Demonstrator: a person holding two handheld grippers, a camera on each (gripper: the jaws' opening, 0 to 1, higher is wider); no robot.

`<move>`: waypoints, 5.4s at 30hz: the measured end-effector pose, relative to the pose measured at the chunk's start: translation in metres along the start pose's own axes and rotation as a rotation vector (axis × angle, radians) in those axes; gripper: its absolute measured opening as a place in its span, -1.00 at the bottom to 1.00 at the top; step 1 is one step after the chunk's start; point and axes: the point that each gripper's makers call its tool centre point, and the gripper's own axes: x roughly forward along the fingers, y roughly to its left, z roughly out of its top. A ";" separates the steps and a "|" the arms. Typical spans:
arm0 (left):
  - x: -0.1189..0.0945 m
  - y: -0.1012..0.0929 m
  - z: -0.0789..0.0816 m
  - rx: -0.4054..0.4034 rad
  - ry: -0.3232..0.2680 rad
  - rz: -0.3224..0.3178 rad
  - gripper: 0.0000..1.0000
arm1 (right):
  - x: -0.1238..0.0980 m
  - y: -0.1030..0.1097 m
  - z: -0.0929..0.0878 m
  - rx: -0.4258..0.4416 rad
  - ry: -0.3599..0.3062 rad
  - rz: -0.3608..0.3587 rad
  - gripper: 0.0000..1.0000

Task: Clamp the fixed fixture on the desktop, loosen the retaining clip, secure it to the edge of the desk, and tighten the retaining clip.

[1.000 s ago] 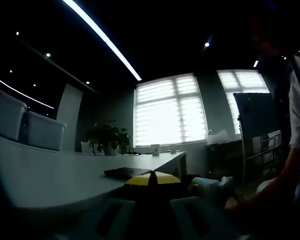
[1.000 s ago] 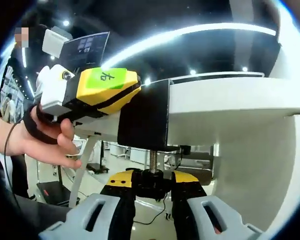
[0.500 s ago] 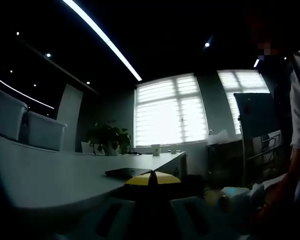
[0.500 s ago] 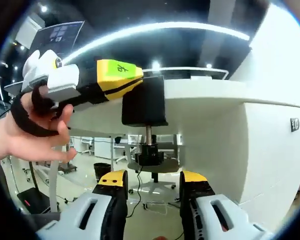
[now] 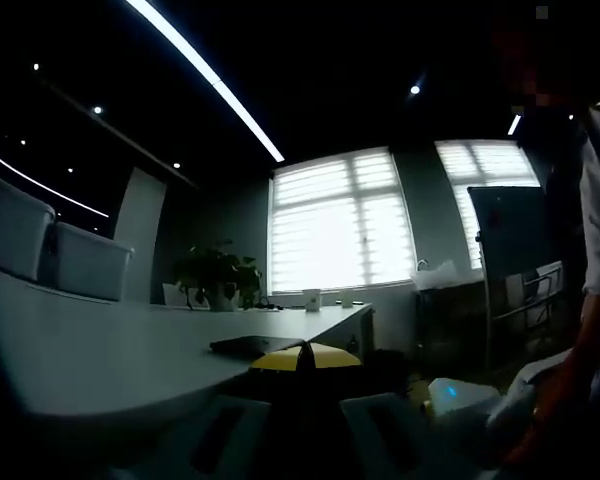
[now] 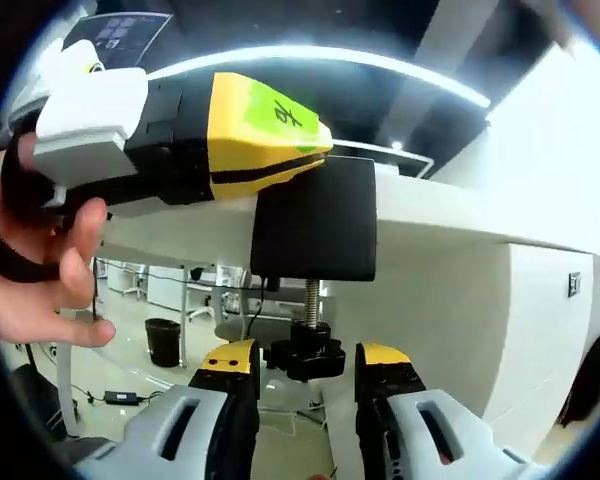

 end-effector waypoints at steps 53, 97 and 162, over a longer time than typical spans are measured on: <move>0.000 0.000 0.001 -0.002 0.000 0.008 -0.98 | -0.009 0.003 0.005 0.015 -0.023 0.128 -0.08; 0.000 0.000 0.001 -0.014 -0.002 -0.003 -0.98 | -0.016 -0.009 -0.013 0.134 -0.021 0.200 -0.09; -0.001 0.000 0.001 -0.006 -0.003 -0.002 -0.98 | -0.021 0.003 0.007 -0.006 -0.043 0.094 -0.13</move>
